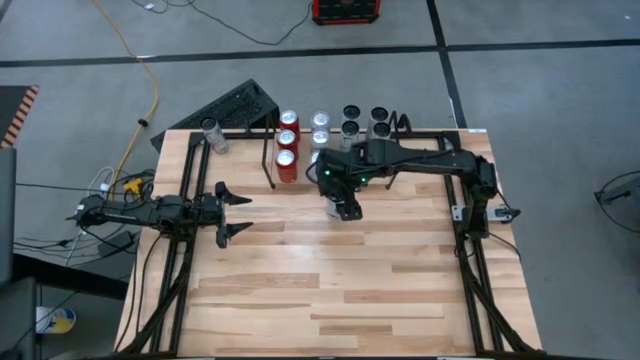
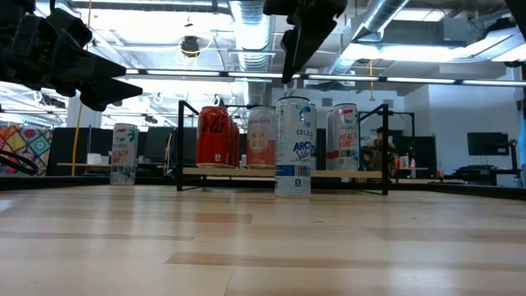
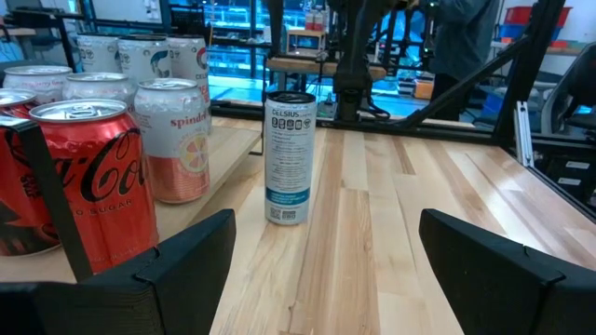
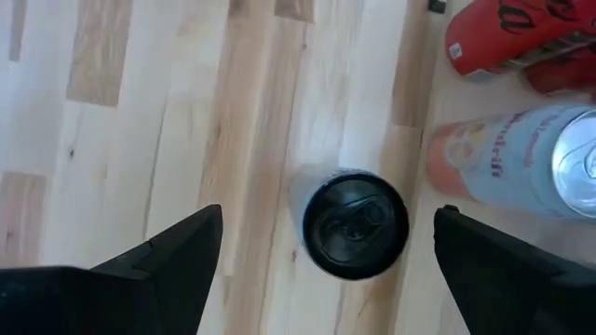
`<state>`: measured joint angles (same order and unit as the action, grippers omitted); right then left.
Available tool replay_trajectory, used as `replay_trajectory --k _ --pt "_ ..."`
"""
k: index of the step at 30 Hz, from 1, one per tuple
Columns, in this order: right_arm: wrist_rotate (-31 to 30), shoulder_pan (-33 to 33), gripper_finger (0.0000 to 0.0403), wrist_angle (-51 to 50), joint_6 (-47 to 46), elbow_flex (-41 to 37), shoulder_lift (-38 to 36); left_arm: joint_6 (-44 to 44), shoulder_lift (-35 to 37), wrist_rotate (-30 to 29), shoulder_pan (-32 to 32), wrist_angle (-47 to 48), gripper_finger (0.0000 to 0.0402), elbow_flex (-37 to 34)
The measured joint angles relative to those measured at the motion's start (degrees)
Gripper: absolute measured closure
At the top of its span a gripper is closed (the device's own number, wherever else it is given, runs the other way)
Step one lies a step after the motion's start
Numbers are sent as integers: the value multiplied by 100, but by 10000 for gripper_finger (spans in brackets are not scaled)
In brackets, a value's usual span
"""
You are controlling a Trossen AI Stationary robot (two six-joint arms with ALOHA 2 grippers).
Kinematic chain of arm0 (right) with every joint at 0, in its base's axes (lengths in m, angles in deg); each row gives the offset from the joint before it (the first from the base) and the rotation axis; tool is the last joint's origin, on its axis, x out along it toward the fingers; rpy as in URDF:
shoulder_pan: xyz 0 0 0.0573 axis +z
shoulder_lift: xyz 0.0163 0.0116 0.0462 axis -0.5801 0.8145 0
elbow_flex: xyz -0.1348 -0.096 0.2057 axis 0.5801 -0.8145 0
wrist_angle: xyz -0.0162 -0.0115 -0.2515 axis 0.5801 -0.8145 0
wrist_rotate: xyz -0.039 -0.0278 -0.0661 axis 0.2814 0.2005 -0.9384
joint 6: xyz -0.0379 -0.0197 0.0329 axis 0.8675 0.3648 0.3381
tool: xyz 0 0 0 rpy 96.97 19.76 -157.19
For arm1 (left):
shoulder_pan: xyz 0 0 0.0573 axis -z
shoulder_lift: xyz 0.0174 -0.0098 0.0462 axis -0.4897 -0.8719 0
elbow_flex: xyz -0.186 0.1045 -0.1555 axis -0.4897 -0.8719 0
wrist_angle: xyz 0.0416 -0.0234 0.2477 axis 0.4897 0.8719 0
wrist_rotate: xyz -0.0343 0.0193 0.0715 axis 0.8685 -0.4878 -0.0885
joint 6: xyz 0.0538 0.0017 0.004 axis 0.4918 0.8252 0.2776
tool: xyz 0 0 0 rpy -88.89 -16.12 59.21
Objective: Place canned beverage on shelf
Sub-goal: Put the white blue soda can on the shelf aligned with the other white blue soda cans
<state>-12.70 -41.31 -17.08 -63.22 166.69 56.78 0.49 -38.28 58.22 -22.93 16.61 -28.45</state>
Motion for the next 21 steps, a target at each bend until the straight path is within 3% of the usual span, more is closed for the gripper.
replay_trajectory --k 21 --pt "-80 -262 54 -247 1017 -33 616 0 -2 0 -2 0 74 -2"
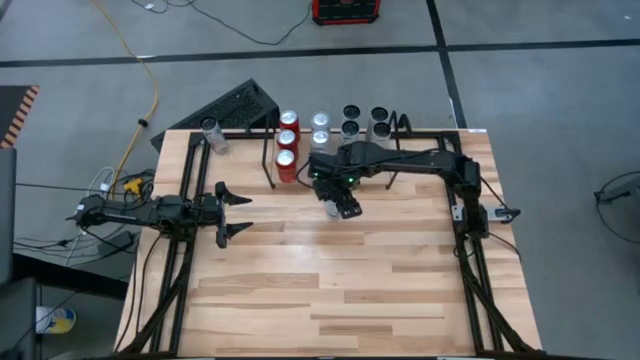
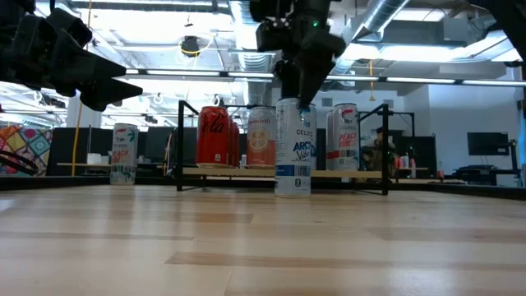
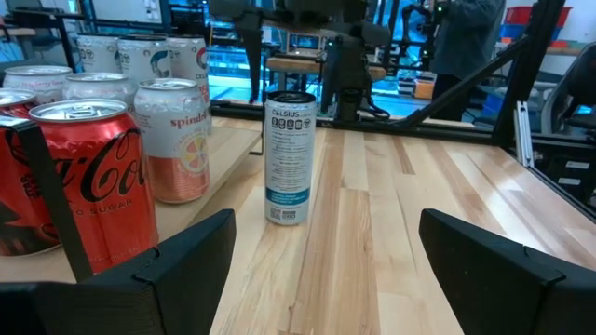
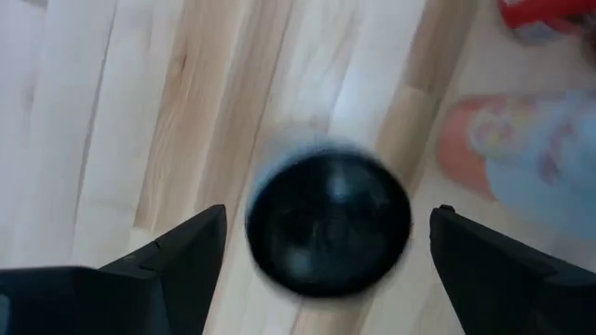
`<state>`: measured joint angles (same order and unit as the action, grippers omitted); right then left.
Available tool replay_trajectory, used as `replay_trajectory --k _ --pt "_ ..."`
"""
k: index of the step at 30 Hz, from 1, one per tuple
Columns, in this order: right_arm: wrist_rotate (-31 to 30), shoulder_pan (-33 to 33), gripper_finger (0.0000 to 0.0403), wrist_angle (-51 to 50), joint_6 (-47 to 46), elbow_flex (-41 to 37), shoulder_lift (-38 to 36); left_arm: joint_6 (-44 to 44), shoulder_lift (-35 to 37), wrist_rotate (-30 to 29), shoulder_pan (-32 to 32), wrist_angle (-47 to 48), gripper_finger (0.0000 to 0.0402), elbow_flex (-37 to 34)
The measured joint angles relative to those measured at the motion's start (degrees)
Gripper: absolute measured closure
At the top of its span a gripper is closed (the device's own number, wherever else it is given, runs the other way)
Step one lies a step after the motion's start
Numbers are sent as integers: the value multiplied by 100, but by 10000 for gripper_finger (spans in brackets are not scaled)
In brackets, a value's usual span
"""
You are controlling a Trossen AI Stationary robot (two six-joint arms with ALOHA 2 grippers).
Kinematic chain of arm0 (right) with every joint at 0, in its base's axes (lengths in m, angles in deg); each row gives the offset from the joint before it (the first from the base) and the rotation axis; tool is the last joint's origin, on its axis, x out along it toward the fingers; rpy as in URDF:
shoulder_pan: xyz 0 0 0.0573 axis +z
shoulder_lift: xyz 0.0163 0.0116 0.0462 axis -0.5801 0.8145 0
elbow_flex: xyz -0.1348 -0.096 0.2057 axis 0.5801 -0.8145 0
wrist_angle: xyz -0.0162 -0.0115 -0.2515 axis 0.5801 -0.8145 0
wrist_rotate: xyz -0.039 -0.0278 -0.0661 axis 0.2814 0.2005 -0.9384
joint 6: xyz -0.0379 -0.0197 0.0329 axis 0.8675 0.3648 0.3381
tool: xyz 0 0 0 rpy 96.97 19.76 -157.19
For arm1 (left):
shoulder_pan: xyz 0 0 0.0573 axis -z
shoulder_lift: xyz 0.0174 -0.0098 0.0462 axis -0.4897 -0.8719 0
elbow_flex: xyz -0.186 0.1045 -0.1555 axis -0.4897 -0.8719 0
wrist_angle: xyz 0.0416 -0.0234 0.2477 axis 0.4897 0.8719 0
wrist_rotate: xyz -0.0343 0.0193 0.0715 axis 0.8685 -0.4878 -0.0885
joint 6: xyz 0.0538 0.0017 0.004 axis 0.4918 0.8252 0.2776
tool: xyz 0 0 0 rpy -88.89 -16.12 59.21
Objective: Place canned beverage on shelf
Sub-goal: Put the white blue soda can on the shelf aligned with the other white blue soda cans
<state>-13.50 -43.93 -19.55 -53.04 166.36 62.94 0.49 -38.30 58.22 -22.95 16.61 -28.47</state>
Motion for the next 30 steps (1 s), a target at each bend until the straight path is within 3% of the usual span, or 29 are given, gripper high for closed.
replay_trajectory --k 17,23,30 --pt "0 42 75 83 1156 0 155 0 0 0 0 0 74 0" --pt "-2 42 82 153 2196 -261 155 0 1 0 2 0 74 1" --pt "-31 46 83 239 2300 -371 153 0 1 0 1 0 74 1"
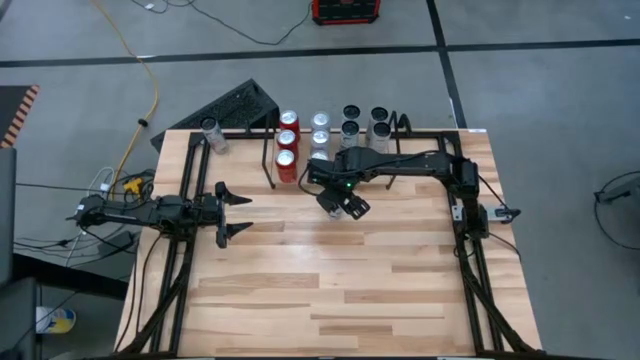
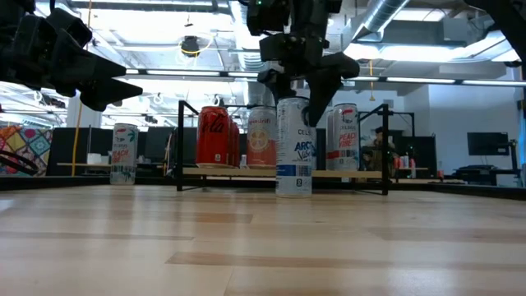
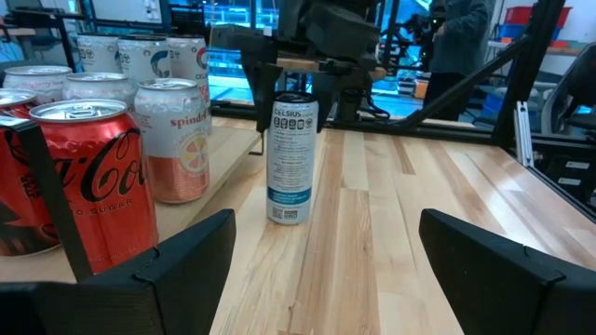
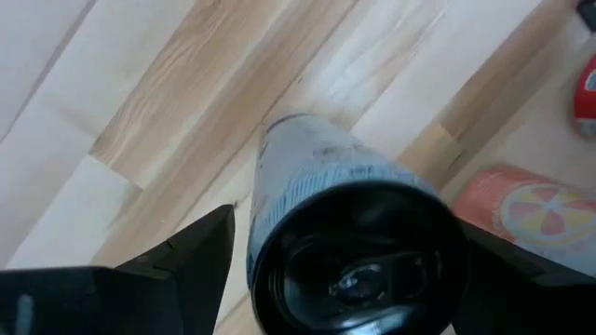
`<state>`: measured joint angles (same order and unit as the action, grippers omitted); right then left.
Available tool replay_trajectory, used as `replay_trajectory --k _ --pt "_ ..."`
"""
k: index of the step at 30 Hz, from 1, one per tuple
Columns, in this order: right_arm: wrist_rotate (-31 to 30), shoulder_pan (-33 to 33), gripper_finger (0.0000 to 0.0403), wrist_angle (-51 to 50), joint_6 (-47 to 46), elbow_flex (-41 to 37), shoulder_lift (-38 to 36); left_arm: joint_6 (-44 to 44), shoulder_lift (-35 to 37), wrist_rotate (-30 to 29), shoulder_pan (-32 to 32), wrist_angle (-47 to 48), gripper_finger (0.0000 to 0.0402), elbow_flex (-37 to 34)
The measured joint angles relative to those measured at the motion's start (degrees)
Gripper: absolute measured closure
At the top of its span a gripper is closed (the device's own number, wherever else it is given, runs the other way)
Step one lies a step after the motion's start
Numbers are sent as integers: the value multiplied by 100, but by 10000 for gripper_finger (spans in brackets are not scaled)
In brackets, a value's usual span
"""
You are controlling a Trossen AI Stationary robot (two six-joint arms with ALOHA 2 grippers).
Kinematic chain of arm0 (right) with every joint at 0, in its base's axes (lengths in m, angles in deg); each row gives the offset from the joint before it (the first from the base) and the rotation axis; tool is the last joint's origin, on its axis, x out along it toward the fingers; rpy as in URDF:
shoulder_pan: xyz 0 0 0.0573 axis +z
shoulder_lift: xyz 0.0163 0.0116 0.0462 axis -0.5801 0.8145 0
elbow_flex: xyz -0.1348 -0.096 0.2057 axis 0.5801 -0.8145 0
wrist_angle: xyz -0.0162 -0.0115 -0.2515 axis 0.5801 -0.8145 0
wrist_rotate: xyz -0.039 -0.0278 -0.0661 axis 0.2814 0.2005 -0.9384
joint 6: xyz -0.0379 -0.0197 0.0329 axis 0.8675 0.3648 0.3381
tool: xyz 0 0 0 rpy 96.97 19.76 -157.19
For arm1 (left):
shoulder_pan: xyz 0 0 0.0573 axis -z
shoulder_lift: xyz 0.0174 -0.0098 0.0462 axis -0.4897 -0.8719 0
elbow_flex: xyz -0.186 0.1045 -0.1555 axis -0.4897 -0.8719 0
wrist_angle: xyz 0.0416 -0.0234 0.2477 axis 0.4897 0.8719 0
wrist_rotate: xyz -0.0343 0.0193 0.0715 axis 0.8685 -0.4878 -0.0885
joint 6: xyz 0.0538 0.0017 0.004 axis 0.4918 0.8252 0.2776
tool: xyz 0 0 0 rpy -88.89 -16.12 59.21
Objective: Place canned beverage on shelf
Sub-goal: Put the white blue soda can on the shelf aligned with the other white blue soda cans
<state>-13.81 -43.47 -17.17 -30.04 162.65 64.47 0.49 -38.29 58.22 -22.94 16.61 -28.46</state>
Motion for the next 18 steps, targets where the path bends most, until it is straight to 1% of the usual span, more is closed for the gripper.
replay_trajectory --k 5,8,14,16,18 --pt "-104 4 85 18 289 2 0 0 -1 0 0 0 74 -1" --pt "-109 4 96 16 290 2 -2 0 -1 0 1 0 74 -1" --pt "-109 13 148 -20 271 2 -9 0 -1 0 0 0 74 -1" --pt "-135 39 168 -46 42 6 -11 0 -1 0 1 0 74 -1" --pt "-151 73 176 -83 -281 6 -23 0 -1 0 0 0 74 -1"
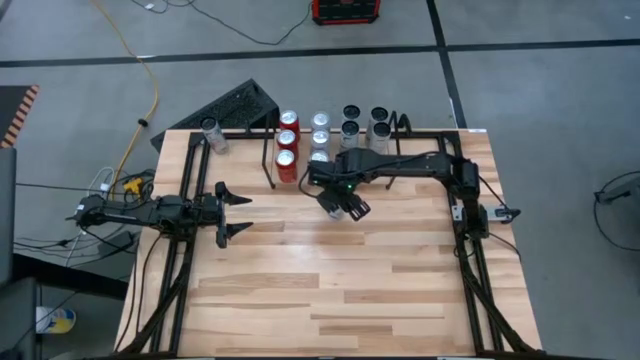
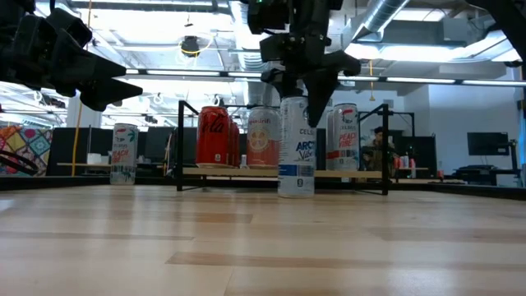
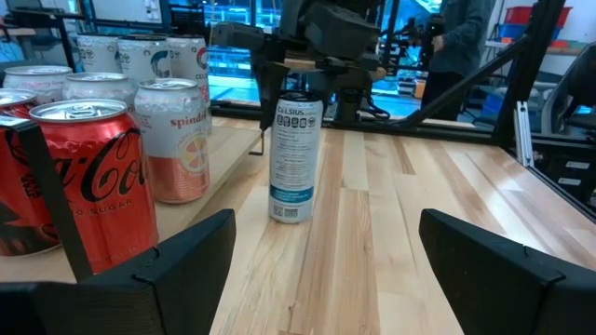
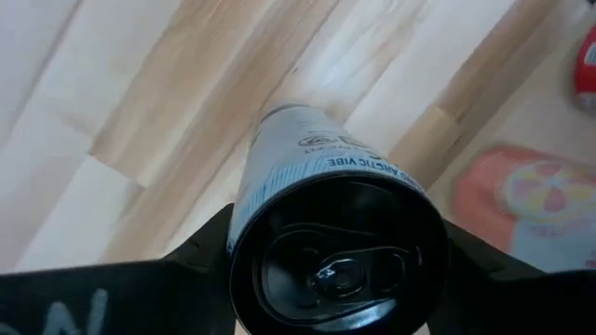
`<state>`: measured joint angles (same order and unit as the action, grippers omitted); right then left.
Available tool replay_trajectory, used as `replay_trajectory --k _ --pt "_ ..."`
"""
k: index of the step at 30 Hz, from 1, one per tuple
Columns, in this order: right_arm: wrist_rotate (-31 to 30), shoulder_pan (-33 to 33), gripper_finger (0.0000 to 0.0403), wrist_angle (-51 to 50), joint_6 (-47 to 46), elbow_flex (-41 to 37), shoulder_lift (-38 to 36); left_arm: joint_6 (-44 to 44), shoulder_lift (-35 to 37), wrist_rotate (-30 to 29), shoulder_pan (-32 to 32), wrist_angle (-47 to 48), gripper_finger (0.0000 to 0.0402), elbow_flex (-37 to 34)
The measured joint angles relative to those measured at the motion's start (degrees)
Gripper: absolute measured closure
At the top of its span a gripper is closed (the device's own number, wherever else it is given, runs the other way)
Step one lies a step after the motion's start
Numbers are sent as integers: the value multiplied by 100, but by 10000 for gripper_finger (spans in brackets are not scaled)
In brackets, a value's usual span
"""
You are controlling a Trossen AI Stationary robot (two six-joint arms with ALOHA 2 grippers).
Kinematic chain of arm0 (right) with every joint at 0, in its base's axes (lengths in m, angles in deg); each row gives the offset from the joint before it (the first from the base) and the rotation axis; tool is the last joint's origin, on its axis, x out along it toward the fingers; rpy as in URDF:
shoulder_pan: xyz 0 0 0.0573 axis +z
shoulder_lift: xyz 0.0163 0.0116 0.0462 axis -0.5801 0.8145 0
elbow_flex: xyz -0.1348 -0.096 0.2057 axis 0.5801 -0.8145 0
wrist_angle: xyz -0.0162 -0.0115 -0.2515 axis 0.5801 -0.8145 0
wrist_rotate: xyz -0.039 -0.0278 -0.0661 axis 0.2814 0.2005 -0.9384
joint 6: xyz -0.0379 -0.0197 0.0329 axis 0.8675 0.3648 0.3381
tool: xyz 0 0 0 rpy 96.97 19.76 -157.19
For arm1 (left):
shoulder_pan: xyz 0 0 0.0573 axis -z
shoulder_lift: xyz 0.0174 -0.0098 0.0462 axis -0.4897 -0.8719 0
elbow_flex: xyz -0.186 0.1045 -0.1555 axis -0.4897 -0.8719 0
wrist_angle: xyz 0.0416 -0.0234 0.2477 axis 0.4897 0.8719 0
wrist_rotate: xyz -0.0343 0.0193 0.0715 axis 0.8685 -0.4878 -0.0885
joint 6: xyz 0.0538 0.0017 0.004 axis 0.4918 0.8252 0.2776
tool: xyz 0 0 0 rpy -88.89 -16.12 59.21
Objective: Place canned beverage on shelf
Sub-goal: Put the white blue soda can on the shelf aligned with the other white blue soda cans
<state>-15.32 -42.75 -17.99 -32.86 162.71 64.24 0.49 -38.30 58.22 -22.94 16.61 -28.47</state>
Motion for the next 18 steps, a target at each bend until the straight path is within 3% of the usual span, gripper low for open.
replay_trajectory --k 8,18 --pt "-45 44 170 -618 -704 208 -21 0 0 0 0 0 74 0" --pt "-105 -500 171 -987 -1005 645 -434 0 0 -2 -1 0 74 1"
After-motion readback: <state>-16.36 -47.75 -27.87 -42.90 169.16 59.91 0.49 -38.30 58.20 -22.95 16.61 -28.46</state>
